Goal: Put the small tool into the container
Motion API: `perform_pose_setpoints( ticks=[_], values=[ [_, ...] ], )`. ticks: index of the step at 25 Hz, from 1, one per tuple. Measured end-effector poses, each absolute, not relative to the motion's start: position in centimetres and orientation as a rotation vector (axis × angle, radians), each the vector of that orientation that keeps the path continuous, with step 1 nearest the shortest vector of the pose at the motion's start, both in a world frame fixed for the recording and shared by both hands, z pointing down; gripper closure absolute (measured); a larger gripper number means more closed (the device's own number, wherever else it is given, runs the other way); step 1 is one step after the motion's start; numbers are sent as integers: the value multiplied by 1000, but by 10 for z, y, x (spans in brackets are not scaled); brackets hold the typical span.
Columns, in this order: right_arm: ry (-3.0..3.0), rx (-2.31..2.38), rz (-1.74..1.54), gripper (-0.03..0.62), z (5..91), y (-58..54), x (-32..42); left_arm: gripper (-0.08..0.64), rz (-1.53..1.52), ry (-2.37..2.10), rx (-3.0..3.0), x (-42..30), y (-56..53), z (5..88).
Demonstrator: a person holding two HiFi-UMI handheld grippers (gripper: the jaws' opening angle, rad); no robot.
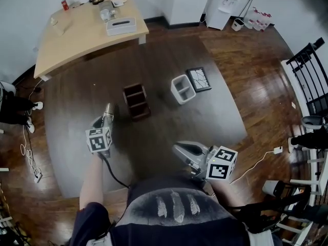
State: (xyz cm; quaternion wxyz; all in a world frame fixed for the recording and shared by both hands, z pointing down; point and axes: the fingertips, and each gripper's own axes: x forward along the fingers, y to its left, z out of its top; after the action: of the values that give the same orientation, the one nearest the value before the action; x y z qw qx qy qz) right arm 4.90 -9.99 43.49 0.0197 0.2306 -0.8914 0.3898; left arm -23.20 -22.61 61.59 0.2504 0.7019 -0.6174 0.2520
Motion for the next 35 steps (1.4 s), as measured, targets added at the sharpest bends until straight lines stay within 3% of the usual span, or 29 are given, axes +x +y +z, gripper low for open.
perform_pose_setpoints(
  ticks=[12, 29, 35],
  values=[
    [-2801, 688, 1218, 591, 431, -96, 56, 531, 169, -1601, 2064, -191, -219, 507],
    [-2932, 609, 1193, 592, 415, -104, 140, 531, 174, -1644, 2034, -113, -260, 465],
    [-2895, 433, 1237, 591, 427, -98, 153, 531, 3, -1677, 1999, -102, -256, 458]
  ],
)
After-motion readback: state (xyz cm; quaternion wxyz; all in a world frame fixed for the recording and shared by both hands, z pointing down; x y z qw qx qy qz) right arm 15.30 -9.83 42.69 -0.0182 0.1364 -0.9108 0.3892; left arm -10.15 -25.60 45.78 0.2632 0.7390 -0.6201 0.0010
